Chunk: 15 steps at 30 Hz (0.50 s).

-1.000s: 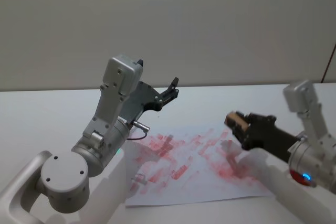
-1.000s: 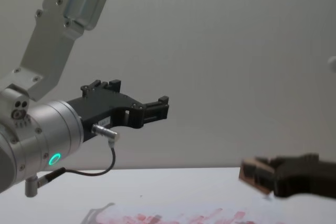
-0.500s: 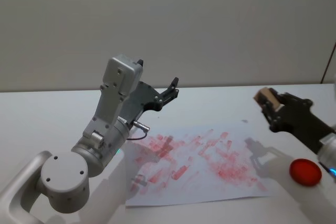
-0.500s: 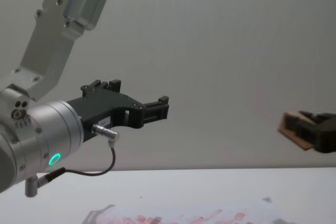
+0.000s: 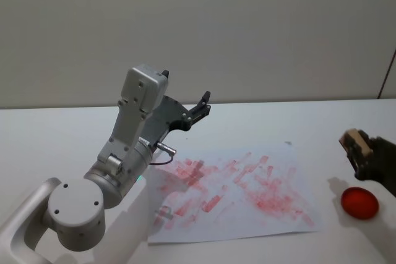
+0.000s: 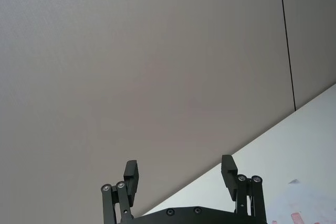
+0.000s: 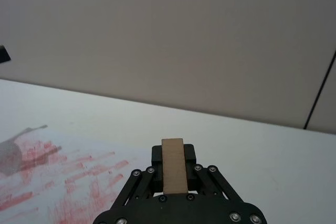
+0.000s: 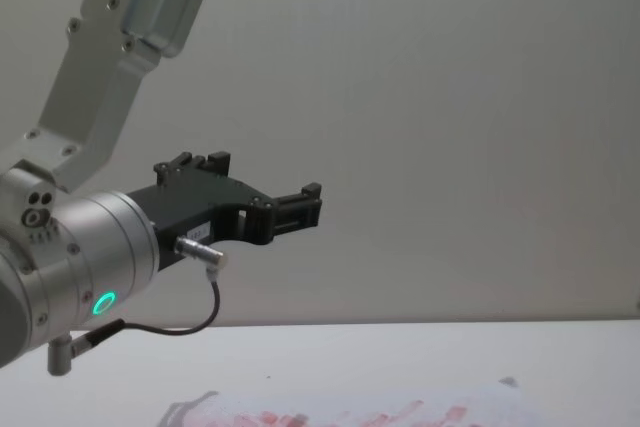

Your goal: Use the one hand to pick up the stamp and affix it onto the A4 paper.

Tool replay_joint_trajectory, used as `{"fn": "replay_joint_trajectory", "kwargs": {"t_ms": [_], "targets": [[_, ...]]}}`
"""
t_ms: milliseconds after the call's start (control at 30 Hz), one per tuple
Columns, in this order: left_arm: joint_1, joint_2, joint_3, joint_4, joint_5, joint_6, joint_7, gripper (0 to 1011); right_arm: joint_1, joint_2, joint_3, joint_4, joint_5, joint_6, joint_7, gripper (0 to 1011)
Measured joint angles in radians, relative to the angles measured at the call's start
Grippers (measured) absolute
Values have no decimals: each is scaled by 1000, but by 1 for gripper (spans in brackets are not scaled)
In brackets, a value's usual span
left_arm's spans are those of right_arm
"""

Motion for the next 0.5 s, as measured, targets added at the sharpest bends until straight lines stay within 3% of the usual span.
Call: {"fn": "replay_joint_trajectory", "kwargs": {"t_ms": [233, 500], "targets": [[0, 0, 0, 0, 0, 0, 0, 1001, -56, 32, 14, -10, 23, 52, -26, 218], [0, 0, 0, 0, 0, 0, 0, 1001, -77, 42, 15, 11, 22, 86, -27, 218]]}}
